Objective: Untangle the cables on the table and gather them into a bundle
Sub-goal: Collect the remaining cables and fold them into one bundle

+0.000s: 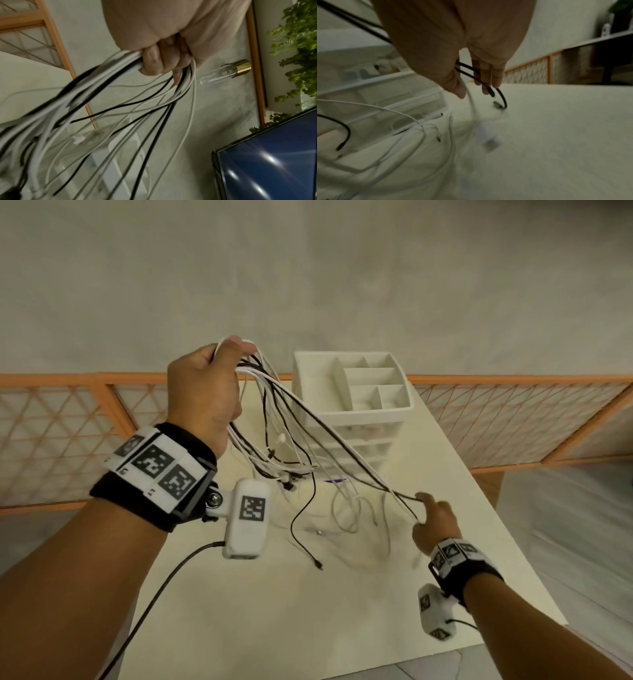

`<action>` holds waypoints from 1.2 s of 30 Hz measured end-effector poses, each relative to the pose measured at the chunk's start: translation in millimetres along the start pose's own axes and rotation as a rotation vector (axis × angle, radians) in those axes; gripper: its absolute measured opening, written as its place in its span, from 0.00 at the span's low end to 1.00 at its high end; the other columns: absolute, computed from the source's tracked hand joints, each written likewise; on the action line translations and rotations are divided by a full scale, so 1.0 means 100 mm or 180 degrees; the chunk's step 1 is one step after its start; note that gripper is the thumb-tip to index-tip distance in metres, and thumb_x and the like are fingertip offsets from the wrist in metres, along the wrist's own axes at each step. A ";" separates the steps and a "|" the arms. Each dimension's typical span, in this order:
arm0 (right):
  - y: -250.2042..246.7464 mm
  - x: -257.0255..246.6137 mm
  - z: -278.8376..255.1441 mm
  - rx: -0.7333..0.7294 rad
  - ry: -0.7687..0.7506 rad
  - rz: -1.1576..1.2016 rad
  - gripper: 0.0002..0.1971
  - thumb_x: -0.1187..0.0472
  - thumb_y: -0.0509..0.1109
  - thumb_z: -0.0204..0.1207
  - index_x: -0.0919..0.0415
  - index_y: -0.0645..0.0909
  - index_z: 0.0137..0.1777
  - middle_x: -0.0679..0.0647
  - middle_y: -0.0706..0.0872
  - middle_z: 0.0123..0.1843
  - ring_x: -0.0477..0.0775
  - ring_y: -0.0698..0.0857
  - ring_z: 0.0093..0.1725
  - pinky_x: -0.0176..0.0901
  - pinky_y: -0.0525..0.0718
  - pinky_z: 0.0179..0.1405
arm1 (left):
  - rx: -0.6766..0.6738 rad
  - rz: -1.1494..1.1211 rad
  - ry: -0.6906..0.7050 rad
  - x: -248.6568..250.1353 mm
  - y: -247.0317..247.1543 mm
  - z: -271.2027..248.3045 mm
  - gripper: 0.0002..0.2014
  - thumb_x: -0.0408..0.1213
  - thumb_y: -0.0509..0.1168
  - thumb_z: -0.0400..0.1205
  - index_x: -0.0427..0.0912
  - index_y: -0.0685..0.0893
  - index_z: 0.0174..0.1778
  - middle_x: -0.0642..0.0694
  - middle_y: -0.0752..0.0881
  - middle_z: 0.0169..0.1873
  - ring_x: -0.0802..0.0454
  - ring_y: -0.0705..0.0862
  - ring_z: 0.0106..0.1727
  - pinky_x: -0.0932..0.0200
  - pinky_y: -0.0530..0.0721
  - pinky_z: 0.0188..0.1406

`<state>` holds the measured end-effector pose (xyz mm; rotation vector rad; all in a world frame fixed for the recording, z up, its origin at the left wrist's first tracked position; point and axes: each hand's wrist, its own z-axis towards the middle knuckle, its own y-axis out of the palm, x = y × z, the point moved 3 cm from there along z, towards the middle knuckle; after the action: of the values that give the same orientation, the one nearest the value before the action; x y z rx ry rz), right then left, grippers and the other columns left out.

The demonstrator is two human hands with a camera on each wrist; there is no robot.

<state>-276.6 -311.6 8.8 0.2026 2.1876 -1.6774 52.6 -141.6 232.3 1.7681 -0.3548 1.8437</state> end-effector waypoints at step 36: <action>-0.94 -2.01 -0.84 0.1429 -0.3016 0.1521 0.04 0.68 0.72 0.66 0.64 0.85 0.41 0.52 0.85 0.36 0.54 0.82 0.35 0.53 0.84 0.36 | -0.1751 0.1573 -0.1037 -0.20 0.36 -0.44 0.20 0.51 0.65 0.85 0.35 0.86 0.39 0.50 0.62 0.18 0.53 0.55 0.19 0.64 0.56 0.20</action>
<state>-140.2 -235.2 187.3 0.0201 0.9753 -1.5026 -4.0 -150.9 215.5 1.6604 -1.3856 1.5240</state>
